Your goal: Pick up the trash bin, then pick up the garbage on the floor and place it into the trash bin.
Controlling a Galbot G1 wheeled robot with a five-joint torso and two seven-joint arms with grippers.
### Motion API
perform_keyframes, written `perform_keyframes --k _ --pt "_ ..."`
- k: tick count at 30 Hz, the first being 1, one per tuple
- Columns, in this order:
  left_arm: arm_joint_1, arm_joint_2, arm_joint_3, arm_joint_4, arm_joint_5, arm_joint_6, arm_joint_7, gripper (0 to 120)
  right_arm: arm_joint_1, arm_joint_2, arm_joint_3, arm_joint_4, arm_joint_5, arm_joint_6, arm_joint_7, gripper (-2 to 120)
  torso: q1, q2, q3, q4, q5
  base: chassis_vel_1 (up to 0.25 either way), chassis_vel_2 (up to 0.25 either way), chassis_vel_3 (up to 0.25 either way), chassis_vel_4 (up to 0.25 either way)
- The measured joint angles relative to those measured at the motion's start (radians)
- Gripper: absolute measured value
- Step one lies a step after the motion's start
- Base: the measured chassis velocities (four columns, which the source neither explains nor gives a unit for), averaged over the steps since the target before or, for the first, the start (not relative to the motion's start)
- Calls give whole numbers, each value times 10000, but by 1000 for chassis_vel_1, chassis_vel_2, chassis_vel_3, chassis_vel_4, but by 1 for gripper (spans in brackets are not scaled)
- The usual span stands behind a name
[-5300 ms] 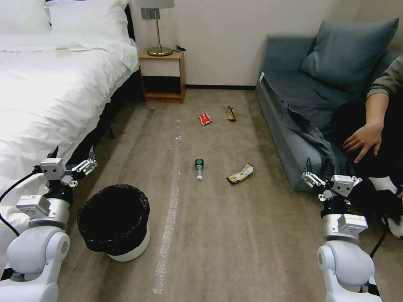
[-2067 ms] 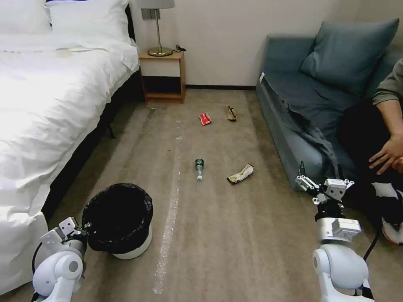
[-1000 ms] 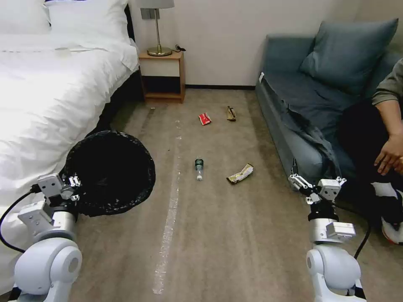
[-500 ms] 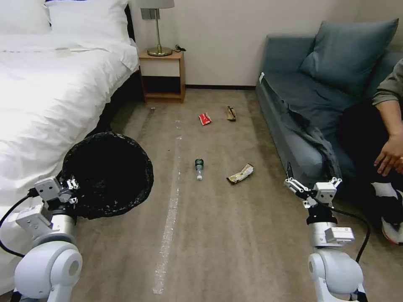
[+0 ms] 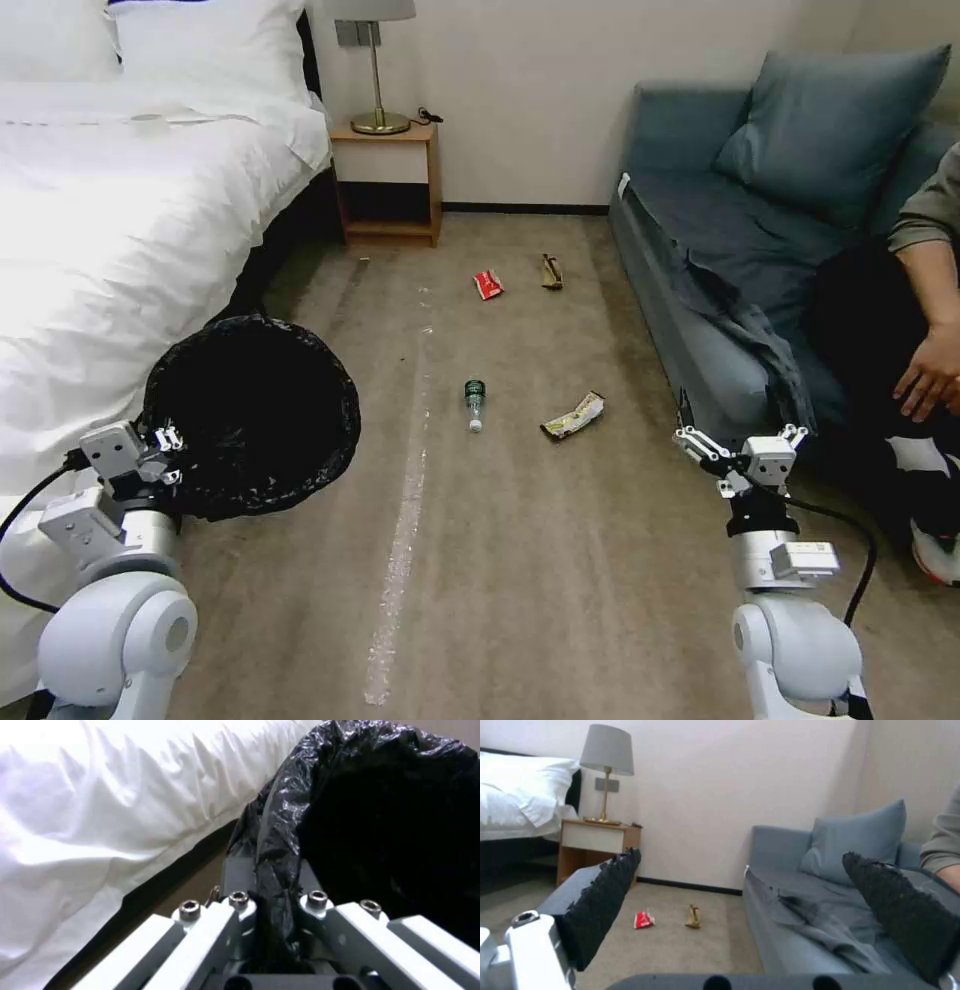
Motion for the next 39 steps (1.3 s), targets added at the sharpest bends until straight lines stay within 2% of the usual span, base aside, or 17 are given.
perform_keyframes --k 23,39 --pt "-117 21 13 286 64 34 43 4 99 41 59 -212 67 -9 -56 100 0 0 0 0 0 0 0 0 0" --pt "6 17 -36 191 221 17 211 4 8 105 97 -108 56 58 -115 100 0 0 0 -1 1 -67 71 74 -64"
